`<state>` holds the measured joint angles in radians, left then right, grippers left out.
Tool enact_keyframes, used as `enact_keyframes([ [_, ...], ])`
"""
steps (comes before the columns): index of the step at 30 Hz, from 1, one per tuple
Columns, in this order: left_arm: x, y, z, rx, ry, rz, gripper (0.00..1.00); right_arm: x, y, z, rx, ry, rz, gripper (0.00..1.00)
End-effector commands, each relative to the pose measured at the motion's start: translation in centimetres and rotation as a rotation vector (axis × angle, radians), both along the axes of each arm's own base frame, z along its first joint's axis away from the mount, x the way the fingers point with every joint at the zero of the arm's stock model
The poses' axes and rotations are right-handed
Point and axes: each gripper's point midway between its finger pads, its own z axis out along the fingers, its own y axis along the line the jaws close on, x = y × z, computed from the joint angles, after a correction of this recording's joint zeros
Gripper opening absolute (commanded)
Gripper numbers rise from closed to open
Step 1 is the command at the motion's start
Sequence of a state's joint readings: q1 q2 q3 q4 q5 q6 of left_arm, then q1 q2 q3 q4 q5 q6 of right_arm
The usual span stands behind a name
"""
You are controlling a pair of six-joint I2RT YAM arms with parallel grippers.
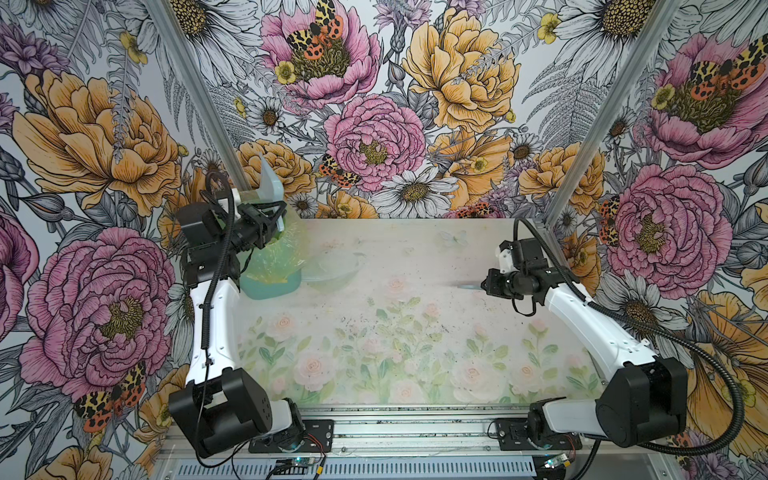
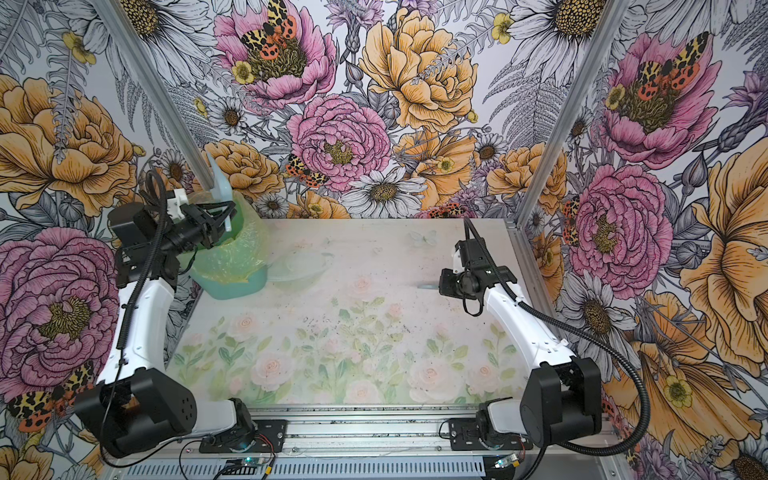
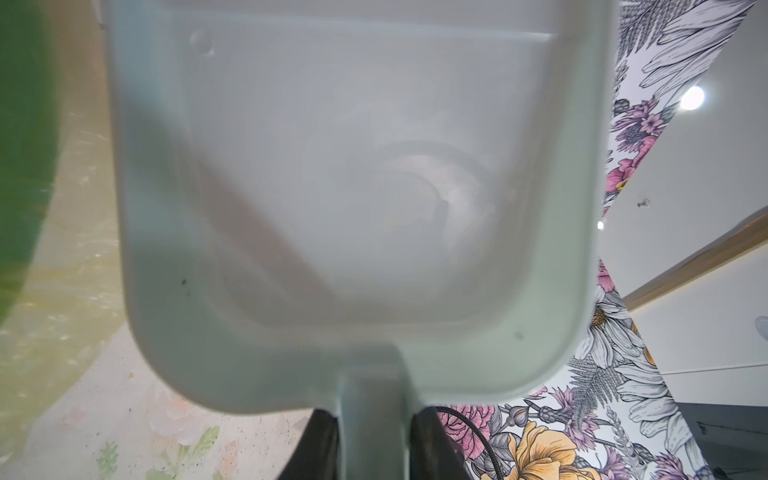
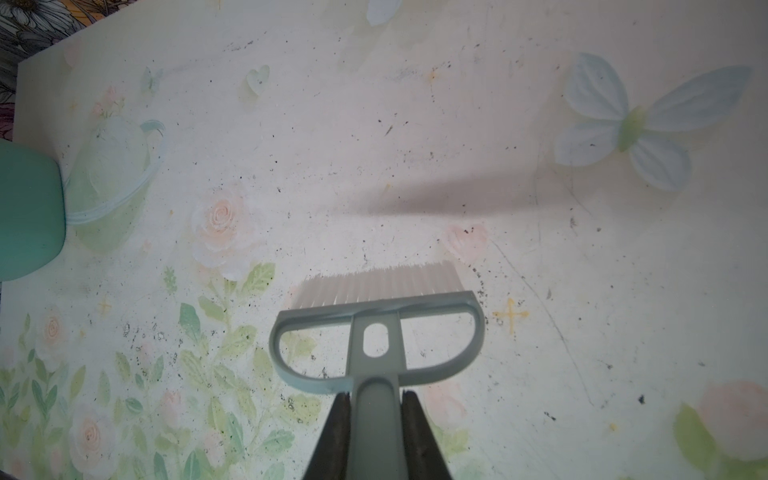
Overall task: Sweep away the paper scraps from the table
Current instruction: 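Tip the dustpan over the green bin with the left gripper, then lower the empty dustpan and brush toward the table center with both grippers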
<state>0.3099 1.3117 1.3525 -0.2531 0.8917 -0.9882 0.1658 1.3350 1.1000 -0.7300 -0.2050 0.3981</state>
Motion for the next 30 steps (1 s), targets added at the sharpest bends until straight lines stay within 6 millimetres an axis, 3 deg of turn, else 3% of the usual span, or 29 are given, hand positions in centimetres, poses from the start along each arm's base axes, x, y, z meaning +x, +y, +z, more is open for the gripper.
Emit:
enact_keyframes([
  [1, -1.4, -1.7, -2.1, 0.210, 0.053, 0.049, 0.00, 1.5, -0.6, 3.2, -0.020, -0.151, -0.022, 0.00],
  [11, -1.6, -11.6, -8.6, 0.537, 0.145, -0.008, 0.00, 4.0, -0.3, 7.4, -0.092, -0.353, -0.048, 0.00],
  [19, -1.9, -17.1, -13.4, 0.696, 0.200, -0.086, 0.00, 5.8, 0.6, 7.9, -0.175, -0.439, -0.053, 0.00],
  [23, -2.0, -18.5, -16.2, 0.769, 0.240, -0.107, 0.00, 6.9, 1.1, 7.1, -0.175, -0.464, -0.081, 0.00],
  [30, -1.7, -18.7, -22.4, 0.882, 0.359, -0.106, 0.00, 8.4, 1.6, 5.1, -0.173, -0.504, -0.125, 0.00],
])
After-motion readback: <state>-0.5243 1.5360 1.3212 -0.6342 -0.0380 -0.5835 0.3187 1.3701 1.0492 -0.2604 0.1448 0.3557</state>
